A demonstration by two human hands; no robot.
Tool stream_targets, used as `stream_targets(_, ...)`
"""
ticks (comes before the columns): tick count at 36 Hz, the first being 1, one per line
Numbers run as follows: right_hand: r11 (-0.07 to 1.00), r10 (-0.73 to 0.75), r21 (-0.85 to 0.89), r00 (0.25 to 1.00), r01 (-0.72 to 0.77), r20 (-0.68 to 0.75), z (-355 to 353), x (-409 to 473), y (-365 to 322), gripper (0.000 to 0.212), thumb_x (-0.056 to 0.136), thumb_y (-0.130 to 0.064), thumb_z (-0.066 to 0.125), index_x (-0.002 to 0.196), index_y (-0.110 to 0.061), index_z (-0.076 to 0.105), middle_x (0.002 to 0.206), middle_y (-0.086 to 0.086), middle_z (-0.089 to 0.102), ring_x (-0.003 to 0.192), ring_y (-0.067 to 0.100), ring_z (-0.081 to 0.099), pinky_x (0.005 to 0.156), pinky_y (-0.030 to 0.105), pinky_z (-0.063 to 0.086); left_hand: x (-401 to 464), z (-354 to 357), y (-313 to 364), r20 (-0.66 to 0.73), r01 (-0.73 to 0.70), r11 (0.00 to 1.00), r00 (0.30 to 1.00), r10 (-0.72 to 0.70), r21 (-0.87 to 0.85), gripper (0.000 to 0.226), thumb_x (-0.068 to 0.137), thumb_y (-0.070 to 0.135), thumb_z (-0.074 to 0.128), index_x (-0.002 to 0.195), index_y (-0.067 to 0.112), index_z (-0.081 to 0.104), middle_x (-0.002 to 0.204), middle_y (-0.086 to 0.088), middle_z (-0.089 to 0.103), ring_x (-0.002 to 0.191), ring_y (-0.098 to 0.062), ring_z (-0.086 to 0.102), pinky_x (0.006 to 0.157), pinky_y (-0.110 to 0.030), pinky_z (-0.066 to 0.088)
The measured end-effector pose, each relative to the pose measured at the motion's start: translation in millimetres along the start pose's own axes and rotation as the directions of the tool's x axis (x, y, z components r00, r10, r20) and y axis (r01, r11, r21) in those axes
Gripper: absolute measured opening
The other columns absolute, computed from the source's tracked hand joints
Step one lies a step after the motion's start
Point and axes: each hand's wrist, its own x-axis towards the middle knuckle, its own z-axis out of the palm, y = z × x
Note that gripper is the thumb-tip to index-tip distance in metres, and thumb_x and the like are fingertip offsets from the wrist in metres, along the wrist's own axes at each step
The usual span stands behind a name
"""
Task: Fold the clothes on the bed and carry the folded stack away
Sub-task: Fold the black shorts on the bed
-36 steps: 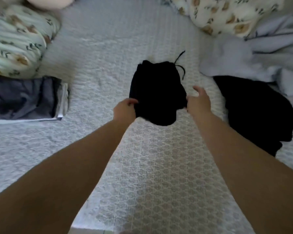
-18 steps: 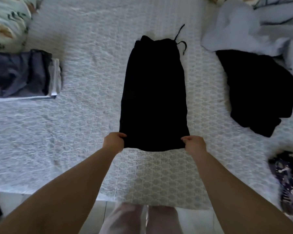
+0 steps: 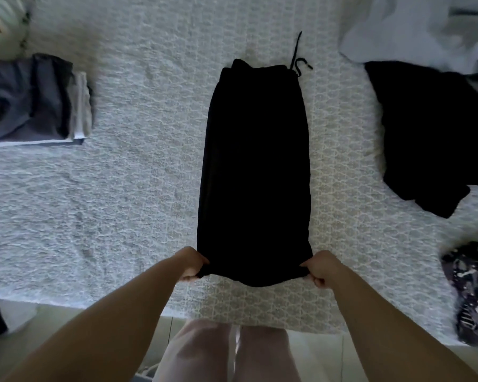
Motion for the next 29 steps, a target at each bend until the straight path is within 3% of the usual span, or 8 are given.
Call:
stream_targets(3,0.993,-0.020,0.116,0.999,0.026,-0.046,-20,4,-20,0.030,0.095,-0.008,0.054,0.065,-0.004,0.052,0.048,0.007,0.046,0.042,0.014,0.036,0.036,0.019,0.028,6,-21,14,-0.013,0.011,0.953,1.000,-0.015,-0.302,0.013,0.092,0.011,0.060,0.097,0.001,0.067,0.064,-0.009,0.053,0.042,-0.011,0.048,0.040,-0.017,0.038)
stream_targets(7,0.935,-0.031,0.348,0.992,0.072,-0.121,-43,17,-58,0.026,0.095,-0.013,0.055,0.071,-0.004,0.059,0.049,0.006,0.049,0.040,0.011,0.040,0.032,0.015,0.027,22,-52,51,-0.110,-0.049,0.847,0.994,-0.012,-0.529,0.020,0.095,0.010,0.050,0.077,0.008,0.059,0.053,-0.004,0.051,0.047,-0.011,0.044,0.043,-0.017,0.041)
stream_targets(12,0.625,-0.140,0.743,0.971,0.238,-0.194,-50,39,-98,0.025,0.099,-0.035,0.045,0.096,-0.015,0.059,0.075,0.002,0.064,0.054,0.010,0.052,0.049,0.024,0.042,56,-81,84,-0.214,-0.196,0.627,0.976,0.048,-0.754,0.035,0.099,0.041,0.043,0.091,0.011,0.061,0.050,0.003,0.057,0.038,-0.006,0.042,0.040,-0.017,0.034)
stream_targets(15,0.704,-0.182,0.627,0.938,0.334,-0.295,-45,62,-104,0.033,0.101,-0.040,0.037,0.107,-0.014,0.056,0.079,0.004,0.062,0.062,0.016,0.052,0.062,0.032,0.045,86,-81,88,-0.356,-0.273,0.788,0.932,0.074,-0.551,0.049,0.101,0.045,0.034,0.104,0.005,0.064,0.063,-0.003,0.056,0.049,-0.014,0.047,0.047,-0.024,0.035)
stream_targets(18,0.887,-0.331,0.180,0.858,0.425,-0.394,-29,87,-92,0.036,0.100,-0.038,0.042,0.119,-0.010,0.056,0.099,0.009,0.061,0.083,0.025,0.057,0.072,0.034,0.042,107,-69,82,-0.458,-0.223,0.973,0.872,0.171,-0.060,0.054,0.101,0.047,0.031,0.118,0.004,0.060,0.103,-0.019,0.064,0.093,-0.033,0.059,0.073,-0.033,0.040)
stream_targets(22,0.890,-0.392,0.004,0.772,0.455,-0.501,-11,107,-78,0.043,0.092,-0.041,0.056,0.116,-0.006,0.058,0.107,0.015,0.059,0.091,0.030,0.060,0.069,0.032,0.043,120,-50,71,-0.498,-0.225,0.974,0.846,0.190,-0.010,0.052,0.088,0.049,0.059,0.126,0.013,0.059,0.115,-0.011,0.064,0.104,-0.031,0.060,0.076,-0.031,0.043)
stream_targets(26,0.883,-0.375,0.012,0.720,0.470,-0.584,-4,109,-74,0.039,0.090,-0.041,0.059,0.102,-0.003,0.057,0.099,0.016,0.058,0.086,0.030,0.058,0.071,0.038,0.046,122,-43,65,-0.561,-0.237,0.970,0.797,0.223,0.049,0.040,0.093,0.041,0.055,0.113,0.009,0.064,0.114,-0.014,0.061,0.102,-0.032,0.059,0.082,-0.036,0.047)
stream_targets(29,0.870,-0.420,0.028,0.770,0.492,-0.480,-4,103,-68,0.026,0.093,-0.036,0.056,0.098,-0.010,0.054,0.088,0.010,0.055,0.077,0.025,0.054,0.067,0.034,0.040,119,-38,63,-0.634,-0.293,0.956,0.744,0.210,-0.026,0.036,0.096,0.039,0.049,0.104,0.007,0.064,0.107,-0.012,0.061,0.097,-0.030,0.059,0.078,-0.036,0.046)
